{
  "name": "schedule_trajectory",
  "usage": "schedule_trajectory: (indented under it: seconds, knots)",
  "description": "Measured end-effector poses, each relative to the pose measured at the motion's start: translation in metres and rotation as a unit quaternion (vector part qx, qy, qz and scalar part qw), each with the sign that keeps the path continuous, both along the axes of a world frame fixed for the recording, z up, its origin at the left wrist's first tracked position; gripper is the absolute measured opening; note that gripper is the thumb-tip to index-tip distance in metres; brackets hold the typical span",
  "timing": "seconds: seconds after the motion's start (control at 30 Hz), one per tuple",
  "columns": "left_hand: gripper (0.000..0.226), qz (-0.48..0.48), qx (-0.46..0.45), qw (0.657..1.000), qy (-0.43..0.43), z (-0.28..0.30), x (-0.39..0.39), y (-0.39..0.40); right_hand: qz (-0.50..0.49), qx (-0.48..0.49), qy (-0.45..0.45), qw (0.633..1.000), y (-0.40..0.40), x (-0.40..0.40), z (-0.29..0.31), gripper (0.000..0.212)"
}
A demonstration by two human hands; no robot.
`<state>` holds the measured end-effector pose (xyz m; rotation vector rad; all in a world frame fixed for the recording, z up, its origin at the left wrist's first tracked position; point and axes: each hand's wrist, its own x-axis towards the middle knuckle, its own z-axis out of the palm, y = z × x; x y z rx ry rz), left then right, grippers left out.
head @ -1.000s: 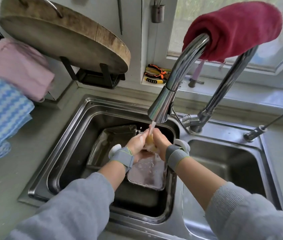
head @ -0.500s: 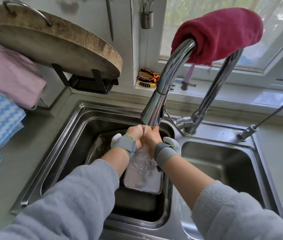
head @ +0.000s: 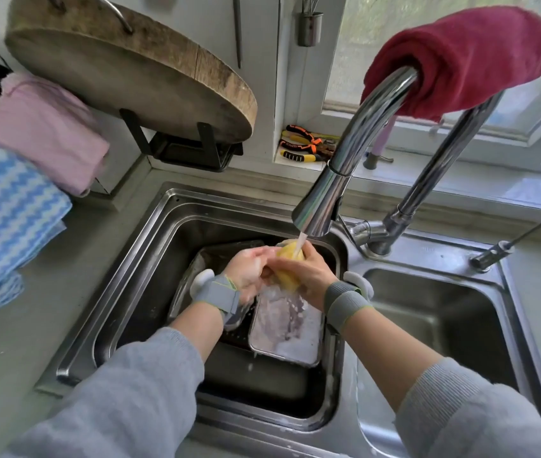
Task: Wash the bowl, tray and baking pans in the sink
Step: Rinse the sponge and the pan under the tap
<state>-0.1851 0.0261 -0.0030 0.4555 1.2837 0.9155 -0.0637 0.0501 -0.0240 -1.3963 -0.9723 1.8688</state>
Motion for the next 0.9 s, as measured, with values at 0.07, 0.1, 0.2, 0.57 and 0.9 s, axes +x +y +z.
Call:
schedule_trajectory:
  seconds: [0.07, 0.1, 0.2, 0.57, 0.9]
  knots:
    - [0.031, 0.031, -0.030, 0.997, 0.070, -0.003, 0.002, 0.002, 0.002, 0.003, -0.021, 1.000, -0.004, -0.005, 0.002, 0.064]
    - [0.037, 0.050, -0.039, 0.993, 0.104, -0.005, 0.002, 0.003, -0.001, 0.002, -0.035, 0.999, -0.006, -0.010, 0.003, 0.056]
    - [0.046, 0.064, -0.054, 0.969, 0.233, -0.015, -0.002, 0.003, -0.067, -0.035, -0.045, 0.996, -0.007, -0.019, 0.005, 0.043]
    - [0.028, 0.041, -0.105, 0.979, 0.173, -0.013, -0.020, -0.001, -0.179, -0.068, 0.081, 0.978, 0.027, -0.032, 0.029, 0.073]
    - [0.026, 0.027, -0.135, 0.989, 0.056, -0.009, 0.002, 0.006, -0.082, -0.047, -0.045, 0.995, 0.015, 0.004, 0.016, 0.052]
